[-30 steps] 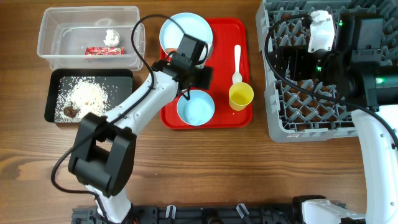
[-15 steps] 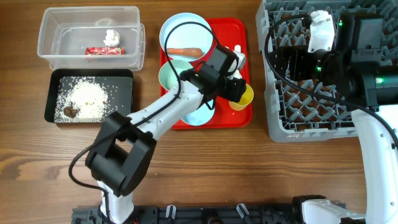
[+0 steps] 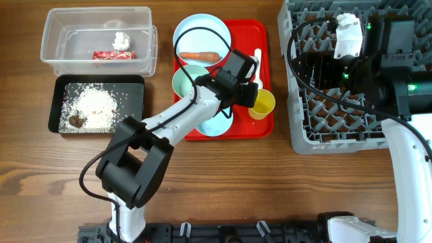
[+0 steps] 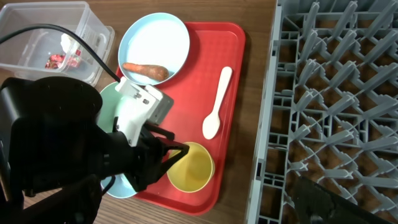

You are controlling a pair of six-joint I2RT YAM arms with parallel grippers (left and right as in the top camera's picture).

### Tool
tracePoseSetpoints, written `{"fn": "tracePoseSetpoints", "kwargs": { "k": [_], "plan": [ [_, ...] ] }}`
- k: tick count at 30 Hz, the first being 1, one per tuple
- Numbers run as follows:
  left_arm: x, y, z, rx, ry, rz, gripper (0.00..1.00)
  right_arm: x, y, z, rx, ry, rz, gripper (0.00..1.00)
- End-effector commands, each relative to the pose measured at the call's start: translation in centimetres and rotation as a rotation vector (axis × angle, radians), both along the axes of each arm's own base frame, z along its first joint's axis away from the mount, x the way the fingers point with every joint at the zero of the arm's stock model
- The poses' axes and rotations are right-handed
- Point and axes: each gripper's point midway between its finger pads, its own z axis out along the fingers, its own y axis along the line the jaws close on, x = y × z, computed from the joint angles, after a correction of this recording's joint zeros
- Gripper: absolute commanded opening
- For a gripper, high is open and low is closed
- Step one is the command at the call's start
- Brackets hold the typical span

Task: Sort waste into correct bins and load items into the dishwasher rack
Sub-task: 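Return the green bowl to the red tray and release it, then grasp the yellow cup with the left gripper and lift it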

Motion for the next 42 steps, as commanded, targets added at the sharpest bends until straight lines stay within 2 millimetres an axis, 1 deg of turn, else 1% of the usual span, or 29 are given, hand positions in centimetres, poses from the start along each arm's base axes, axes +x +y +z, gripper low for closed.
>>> {"fn": "tracePoseSetpoints", "kwargs": {
  "k": [1, 3, 5, 9, 12, 13, 14, 17, 20, 24, 26, 27, 29, 32, 35, 37, 40, 41, 42],
  "plan": [
    [-0.8, -0.9, -0.6, -0.018, 0.040, -0.009, 0.24, 0.4, -0.3, 0.2, -0.006, -0.002, -0.016, 1.00],
    [-0.9, -0.8, -0.7, -0.022, 0.054, 0.009, 0.14, 0.4, -0.4, 0.2, -0.010, -0.006, -0.017, 1.00],
    [-0.9, -0.7, -0.7, -0.023, 0.062, 0.017, 0.09, 0.5, -0.3, 0.3, -0.009, -0.010, -0.017, 1.00],
    [-1.1, -0.6, -0.9, -0.017, 0.072, 0.019, 0.07, 0.5, -0.3, 0.3, -0.009, -0.011, -0.017, 1.00],
    [-1.2, -0.6, -0.9, -0.015, 0.075, 0.019, 0.09, 0.5, -0.4, 0.3, -0.010, -0.011, -0.017, 1.00],
    [-1.2, -0.6, -0.9, -0.015, 0.074, 0.020, 0.08, 0.5, -0.4, 0.3, -0.010, -0.011, -0.017, 1.00],
    [-1.1, -0.6, -0.9, -0.015, 0.074, 0.019, 0.04, 0.5, -0.3, 0.3, -0.009, -0.011, -0.016, 1.00],
    [-1.2, -0.5, -0.9, -0.018, 0.081, 0.022, 0.04, 0.5, -0.4, 0.3, -0.010, -0.011, -0.017, 1.00],
    [-0.9, -0.1, -0.1, -0.073, 0.120, 0.045, 0.04, 0.6, -0.3, 0.3, -0.004, -0.013, -0.021, 1.00],
    [0.3, 1.6, 2.8, -0.244, 0.209, 0.071, 0.04, 1.1, -0.1, 0.9, 0.038, -0.026, -0.047, 1.00],
    [1.2, 3.0, 4.6, -0.365, 0.263, 0.066, 0.04, 1.4, 0.5, 1.5, 0.064, -0.051, -0.023, 1.00],
    [1.6, 4.1, 6.2, -0.466, 0.300, 0.040, 0.04, 1.6, 1.0, 2.0, 0.088, -0.071, -0.001, 1.00],
    [2.0, 5.6, 8.6, -0.614, 0.347, -0.015, 0.04, 1.9, 2.2, 2.8, 0.141, -0.103, 0.052, 1.00],
    [2.4, 8.4, 11.4, -0.788, 0.412, -0.054, 0.04, 2.5, 4.3, 3.8, 0.238, -0.134, 0.159, 1.00],
    [2.3, 10.3, 13.7, -0.901, 0.424, -0.124, 0.04, 3.0, 6.4, 4.1, 0.336, -0.145, 0.270, 1.00],
    [1.9, 11.0, 15.1, -0.963, 0.421, -0.189, 0.04, 3.3, 7.7, 4.1, 0.408, -0.143, 0.351, 1.00],
    [1.0, 11.6, 17.1, -1.033, 0.408, -0.297, 0.04, 3.7, 9.3, 3.8, 0.506, -0.132, 0.462, 1.00],
    [0.7, 11.7, 17.5, -1.046, 0.403, -0.327, 0.04, 3.9, 9.7, 3.6, 0.535, -0.127, 0.494, 1.00],
    [0.7, 11.7, 17.6, -1.047, 0.412, -0.323, 0.04, 3.9, 10.1, 3.6, 0.563, -0.126, 0.526, 1.00]
  ]
}}
